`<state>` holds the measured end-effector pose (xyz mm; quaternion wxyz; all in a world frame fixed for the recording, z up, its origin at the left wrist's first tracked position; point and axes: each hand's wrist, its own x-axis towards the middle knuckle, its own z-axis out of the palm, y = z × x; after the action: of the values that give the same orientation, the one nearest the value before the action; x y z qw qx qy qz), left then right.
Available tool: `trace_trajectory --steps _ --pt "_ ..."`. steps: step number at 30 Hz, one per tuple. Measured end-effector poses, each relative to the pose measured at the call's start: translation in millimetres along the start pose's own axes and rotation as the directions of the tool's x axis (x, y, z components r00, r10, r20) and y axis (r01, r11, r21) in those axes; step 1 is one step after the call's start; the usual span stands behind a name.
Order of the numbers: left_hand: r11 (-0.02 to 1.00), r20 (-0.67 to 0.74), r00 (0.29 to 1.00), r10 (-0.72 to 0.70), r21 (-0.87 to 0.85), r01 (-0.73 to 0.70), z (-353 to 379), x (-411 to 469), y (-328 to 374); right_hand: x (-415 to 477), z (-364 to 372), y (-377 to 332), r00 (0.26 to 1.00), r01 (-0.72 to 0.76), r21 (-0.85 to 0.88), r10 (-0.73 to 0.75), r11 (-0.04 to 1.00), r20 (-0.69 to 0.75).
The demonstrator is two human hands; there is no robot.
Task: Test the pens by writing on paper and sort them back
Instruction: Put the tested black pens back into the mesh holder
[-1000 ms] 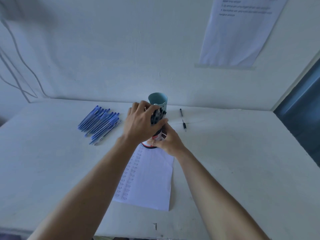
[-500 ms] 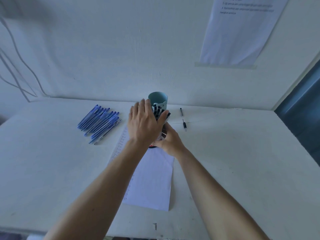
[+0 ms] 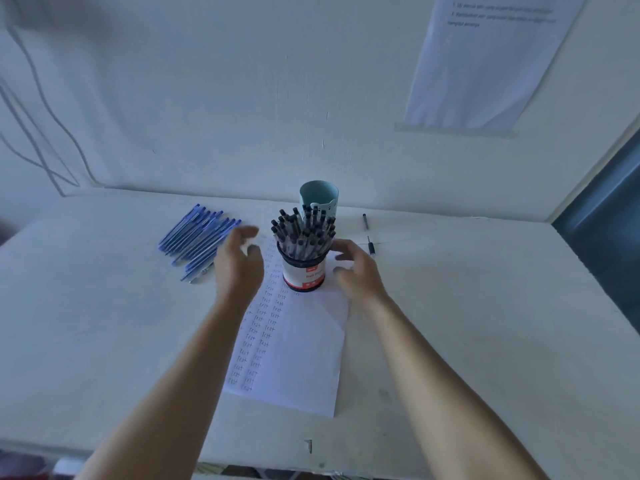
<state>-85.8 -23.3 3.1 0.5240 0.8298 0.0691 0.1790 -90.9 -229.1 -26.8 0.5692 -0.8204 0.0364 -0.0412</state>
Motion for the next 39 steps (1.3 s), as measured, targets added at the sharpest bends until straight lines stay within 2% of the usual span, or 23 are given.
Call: trace_trajectory --steps 2,4,7,10,15,19,21,25,28,31,35,39 --pt "0.937 0.114 0.991 0.073 0.333 -0.107 3 -3 -24 4 -5 7 0.982 0.023 -0.092 -0.040 0.996 -0.186" --pt "0.829 0.247 0.960 0.130 0.504 -0.241 5 -2 -43 12 -7 17 0.945 0.000 -0.232 -0.076 0.973 -0.318" --pt "0.749 0.383 0.918 0.104 0.577 -0.325 6 -5 -59 26 -8 26 0.946 -0.146 -0.500 -0.029 0.854 -0.324" --pt "0.736 0.391 0.910 0.141 0.573 -0.360 5 -9 -63 37 -8 27 0.962 -0.222 -0.650 0.053 0.726 -0.269" --pt "0.738 0.370 0.917 0.148 0.576 -0.351 4 -9 -61 49 -7 24 0.925 -0.247 -0.560 0.020 0.791 -0.380" --pt "0.741 0.364 0.920 0.145 0.577 -0.345 4 -10 -61 52 -13 20 0.895 -0.238 -0.411 0.035 0.880 -0.444" --pt "0.742 0.360 0.922 0.142 0.578 -0.340 4 -9 -61 52 -16 16 0.892 -0.268 -0.368 0.084 0.890 -0.445" --pt "0.737 0.362 0.922 0.134 0.585 -0.337 4 -10 -60 47 -19 6 0.909 -0.330 -0.398 0.175 0.856 -0.378" --pt "0.739 0.367 0.921 0.128 0.585 -0.335 4 -11 -59 37 -18 -2 0.899 -0.348 -0.213 0.261 0.913 -0.352" --pt "0.742 0.365 0.923 0.121 0.584 -0.328 3 -11 -59 23 -14 -14 0.911 -0.204 0.014 0.195 0.979 -0.365" --pt "0.744 0.371 0.921 0.118 0.582 -0.329 2 -11 -58 6 -15 -41 0.875 0.051 0.010 -0.040 0.999 -0.483" --pt "0.746 0.376 0.920 0.111 0.580 -0.328 1 -11 -58 -4 -22 -67 0.829 0.209 0.012 -0.171 0.978 -0.533"
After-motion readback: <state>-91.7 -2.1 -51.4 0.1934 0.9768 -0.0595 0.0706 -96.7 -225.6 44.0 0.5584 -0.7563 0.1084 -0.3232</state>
